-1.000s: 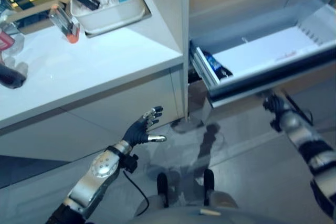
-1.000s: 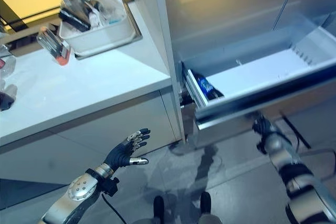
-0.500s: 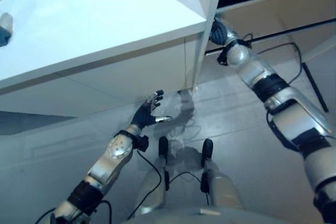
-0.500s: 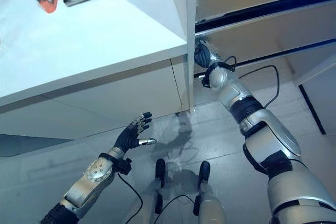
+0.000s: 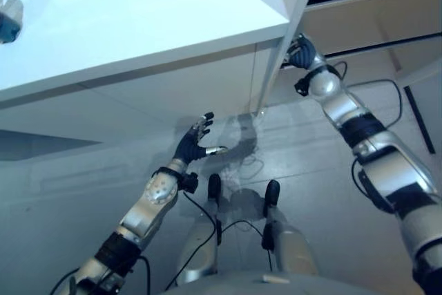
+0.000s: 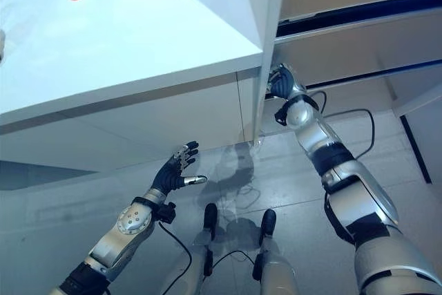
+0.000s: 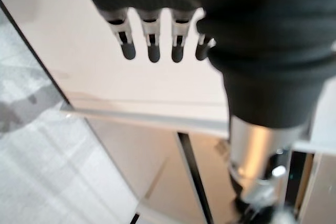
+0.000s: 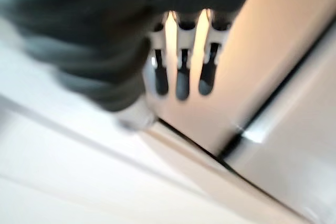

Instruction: Take the drinks into the refrigerator

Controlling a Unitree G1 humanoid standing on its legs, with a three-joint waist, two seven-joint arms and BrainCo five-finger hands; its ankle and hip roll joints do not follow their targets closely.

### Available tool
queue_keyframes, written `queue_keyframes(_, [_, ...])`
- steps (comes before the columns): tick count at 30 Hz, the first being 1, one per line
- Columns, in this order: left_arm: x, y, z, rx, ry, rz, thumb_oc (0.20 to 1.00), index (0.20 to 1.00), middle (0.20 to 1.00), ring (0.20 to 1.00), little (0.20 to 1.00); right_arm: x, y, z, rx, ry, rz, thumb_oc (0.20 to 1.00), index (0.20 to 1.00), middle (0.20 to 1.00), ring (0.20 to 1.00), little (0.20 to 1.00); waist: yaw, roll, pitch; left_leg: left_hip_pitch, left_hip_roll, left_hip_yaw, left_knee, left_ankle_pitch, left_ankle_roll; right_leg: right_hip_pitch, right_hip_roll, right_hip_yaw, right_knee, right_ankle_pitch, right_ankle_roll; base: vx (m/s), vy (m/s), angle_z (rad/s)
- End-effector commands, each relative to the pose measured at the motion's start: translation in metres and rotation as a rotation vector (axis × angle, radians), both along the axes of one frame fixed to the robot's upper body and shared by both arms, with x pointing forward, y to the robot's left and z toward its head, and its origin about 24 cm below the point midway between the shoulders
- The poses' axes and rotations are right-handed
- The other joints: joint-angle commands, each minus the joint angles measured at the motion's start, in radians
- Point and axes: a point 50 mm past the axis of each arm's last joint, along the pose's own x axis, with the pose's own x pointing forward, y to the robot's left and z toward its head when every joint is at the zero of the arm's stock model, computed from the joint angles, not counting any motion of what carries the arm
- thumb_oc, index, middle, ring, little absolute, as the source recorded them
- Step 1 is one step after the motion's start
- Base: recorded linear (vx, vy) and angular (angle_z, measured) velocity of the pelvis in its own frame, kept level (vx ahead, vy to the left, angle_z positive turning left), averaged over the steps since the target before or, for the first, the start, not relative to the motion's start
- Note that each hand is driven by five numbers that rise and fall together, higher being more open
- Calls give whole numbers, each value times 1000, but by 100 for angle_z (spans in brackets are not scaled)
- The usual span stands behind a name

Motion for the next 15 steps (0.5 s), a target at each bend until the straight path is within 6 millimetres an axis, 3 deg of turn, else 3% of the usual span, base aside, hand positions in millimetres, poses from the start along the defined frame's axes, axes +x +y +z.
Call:
queue_keyframes(1, [-6,6,29,-8,-157,-36,1000,1000,1000,1000,1000,-20,-5,-42,53,71,14,1000,1000,1000,1000,1000,-8,-77,-23,46,-88,20,1,-90,71,34,-72,23,12,-66,89,19,5,14])
queue_keyframes(6, [-11,14,22,-4,-118,-31,1000,1000,1000,1000,1000,-87,-50,-149,166,385,-205,1000,1000,1000,1000,1000,-32,-74,-52,68,-93,20,2,-104,77,57,-73,21,8,-76,90,14,20,8])
queue_keyframes(9, [-15,19,3,0,-32,-18,1000,1000,1000,1000,1000,-145,-64,-214,292,617,-382,1000,1000,1000,1000,1000,-50,-74,-77,90,-96,21,2,-113,78,76,-73,23,7,-83,88,29,8,3])
queue_keyframes(15, [-30,36,-70,63,282,92,1000,1000,1000,1000,1000,-227,-52,-276,388,933,-512,1000,1000,1000,1000,1000,-76,-76,-141,141,-89,42,1,-136,80,119,-64,39,4,-103,87,58,9,-7])
